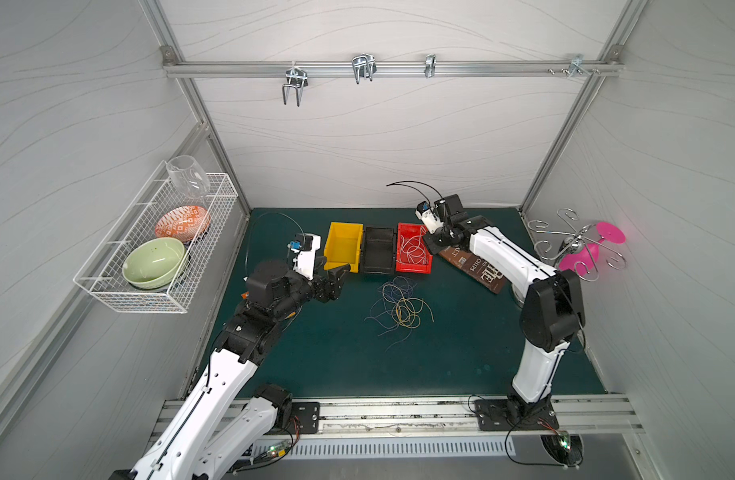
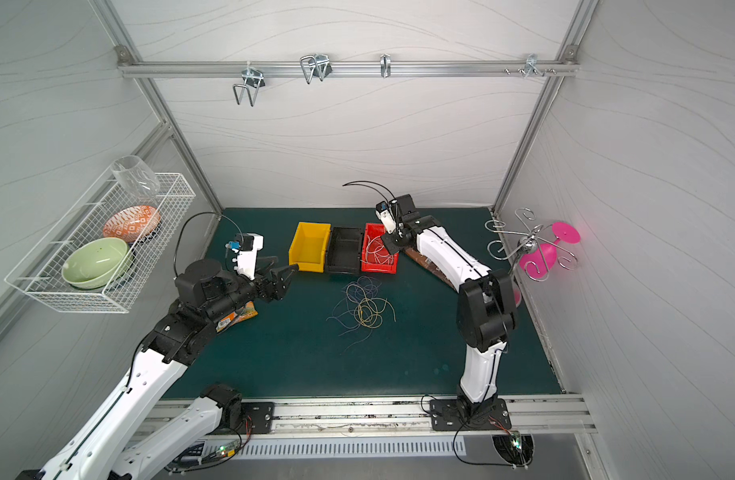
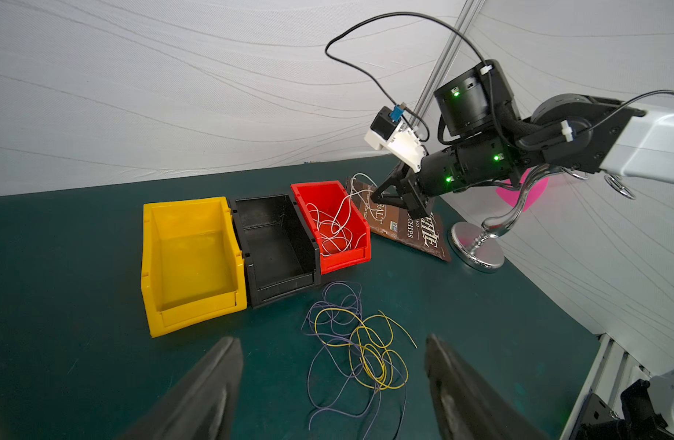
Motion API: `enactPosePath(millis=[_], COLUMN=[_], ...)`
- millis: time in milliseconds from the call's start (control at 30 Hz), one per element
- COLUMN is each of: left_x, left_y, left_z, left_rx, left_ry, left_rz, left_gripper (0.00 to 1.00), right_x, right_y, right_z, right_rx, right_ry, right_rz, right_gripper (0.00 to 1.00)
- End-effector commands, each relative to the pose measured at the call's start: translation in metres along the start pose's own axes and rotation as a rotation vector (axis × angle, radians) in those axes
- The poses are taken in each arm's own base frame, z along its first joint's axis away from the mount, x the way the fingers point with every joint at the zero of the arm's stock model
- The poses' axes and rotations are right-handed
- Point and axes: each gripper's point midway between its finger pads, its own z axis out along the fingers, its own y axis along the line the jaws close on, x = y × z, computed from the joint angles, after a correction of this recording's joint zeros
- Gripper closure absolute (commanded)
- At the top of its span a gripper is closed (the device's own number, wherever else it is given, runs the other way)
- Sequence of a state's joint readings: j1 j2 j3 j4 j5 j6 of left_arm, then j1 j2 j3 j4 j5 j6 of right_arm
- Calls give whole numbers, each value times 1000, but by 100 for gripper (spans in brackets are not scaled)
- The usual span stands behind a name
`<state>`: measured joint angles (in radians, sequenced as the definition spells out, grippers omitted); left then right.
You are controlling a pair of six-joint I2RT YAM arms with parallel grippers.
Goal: Untangle and sort cables by color
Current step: Place the cable in the bin.
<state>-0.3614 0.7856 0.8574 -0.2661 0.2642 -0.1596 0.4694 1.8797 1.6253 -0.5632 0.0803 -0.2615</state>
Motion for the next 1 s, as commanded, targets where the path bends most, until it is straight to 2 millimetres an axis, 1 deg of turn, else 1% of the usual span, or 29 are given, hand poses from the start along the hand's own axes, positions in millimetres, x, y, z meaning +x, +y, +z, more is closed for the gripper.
enactPosePath(millis=[0, 233, 400, 633, 800, 867, 967], left_x=[-12, -11, -9, -7, -6, -5, -5], left_y=[-2, -1, 0, 1, 2, 2, 2], left_z=[-2, 2, 5, 9, 10, 10, 10], left_rx=[1, 5, 4, 3, 3, 2, 2], left_ry=[-37, -22, -16, -5, -3, 0, 0], left_rz=[23, 27, 34, 34, 36, 36, 38], left_gripper=[20, 20, 20, 20, 20, 20, 20], right_x=[-3, -12, -15, -26, -29, -25, -20], right_y=[1, 23, 30, 38, 37, 36, 30], right_z=[9, 36, 50, 52, 52, 55, 56], right_rx=[21, -87, -108, -117, -112, -114, -162], right_ry=[22, 0, 1, -10, -6, 4, -7], right_rz=[-119, -150, -191, -254, -264, -248, -151], right_gripper=[100, 100, 100, 100, 100, 100, 100])
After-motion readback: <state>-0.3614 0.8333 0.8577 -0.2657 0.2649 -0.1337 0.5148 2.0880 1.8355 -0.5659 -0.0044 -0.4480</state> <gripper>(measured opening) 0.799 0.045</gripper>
